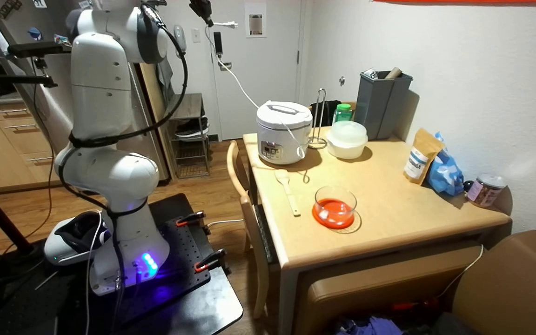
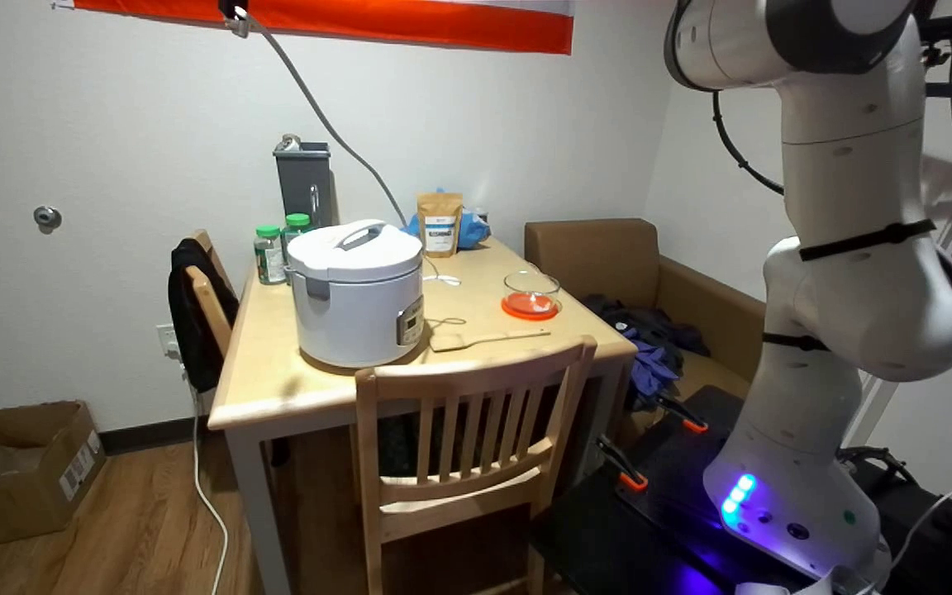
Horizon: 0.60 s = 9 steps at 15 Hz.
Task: Put the cable for the cooker on the cooker
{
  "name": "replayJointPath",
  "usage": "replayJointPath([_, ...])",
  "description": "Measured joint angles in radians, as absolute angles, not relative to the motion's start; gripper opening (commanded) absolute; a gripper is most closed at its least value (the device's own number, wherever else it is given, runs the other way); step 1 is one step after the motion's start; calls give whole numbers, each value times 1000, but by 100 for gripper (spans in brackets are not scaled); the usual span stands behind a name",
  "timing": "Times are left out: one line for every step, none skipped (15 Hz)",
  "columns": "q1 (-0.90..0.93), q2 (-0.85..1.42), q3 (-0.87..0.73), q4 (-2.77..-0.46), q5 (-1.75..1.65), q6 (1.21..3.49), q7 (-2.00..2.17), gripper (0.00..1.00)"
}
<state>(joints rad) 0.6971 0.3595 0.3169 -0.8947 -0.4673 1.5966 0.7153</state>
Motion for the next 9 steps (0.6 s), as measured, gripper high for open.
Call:
replayJointPath([683,375,314,-895,-465,1612,715,2])
replayJointPath([671,391,312,-896,-465,1625,715,2])
replayJointPath([658,409,308,-896,-465,1642,716,2])
replayJointPath([647,427,304,-896,-465,1660,717,2])
replayJointPath([636,446,298,-895,-465,1678,722,2])
replayJointPath([628,464,292,-895,-465,1694,733,2])
replayJointPath([619,481,286,-895,-466,1708,743,2])
replayJointPath([611,499,281,-894,-466,1717,757,2])
replayJointPath([606,514,274,-893,-466,1722,774,2])
